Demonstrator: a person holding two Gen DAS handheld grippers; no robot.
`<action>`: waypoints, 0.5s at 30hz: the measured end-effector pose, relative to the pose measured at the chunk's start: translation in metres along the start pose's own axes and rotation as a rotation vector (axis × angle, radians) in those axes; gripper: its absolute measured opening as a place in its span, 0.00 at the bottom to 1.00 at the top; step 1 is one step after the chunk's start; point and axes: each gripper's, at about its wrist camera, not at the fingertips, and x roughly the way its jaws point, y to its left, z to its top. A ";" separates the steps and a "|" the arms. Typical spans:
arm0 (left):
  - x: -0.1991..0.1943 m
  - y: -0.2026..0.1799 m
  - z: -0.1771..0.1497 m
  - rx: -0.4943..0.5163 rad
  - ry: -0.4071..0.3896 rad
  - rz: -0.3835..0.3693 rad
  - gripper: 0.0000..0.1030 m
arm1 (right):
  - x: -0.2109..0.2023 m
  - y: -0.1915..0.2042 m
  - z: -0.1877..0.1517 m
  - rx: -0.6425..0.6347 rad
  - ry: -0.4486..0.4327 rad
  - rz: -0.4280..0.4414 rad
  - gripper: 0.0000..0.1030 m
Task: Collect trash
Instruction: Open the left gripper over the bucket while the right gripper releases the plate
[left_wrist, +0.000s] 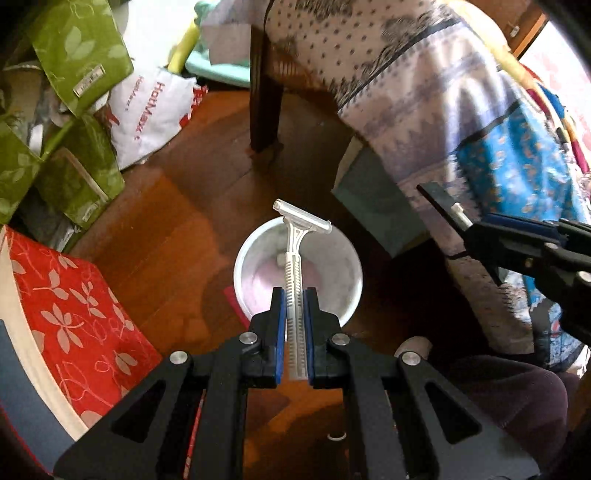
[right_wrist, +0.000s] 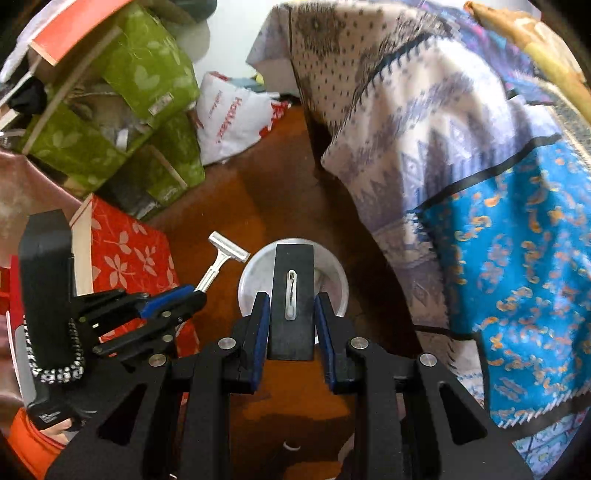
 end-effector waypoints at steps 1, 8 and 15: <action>0.005 0.002 0.002 -0.007 0.009 0.000 0.08 | 0.004 -0.001 0.002 0.002 0.011 0.006 0.22; 0.008 0.000 0.024 -0.034 0.025 -0.026 0.09 | 0.013 -0.007 0.016 0.049 0.040 0.122 0.23; -0.005 -0.005 0.027 -0.017 0.011 0.043 0.29 | -0.001 -0.009 0.019 0.045 0.007 0.084 0.38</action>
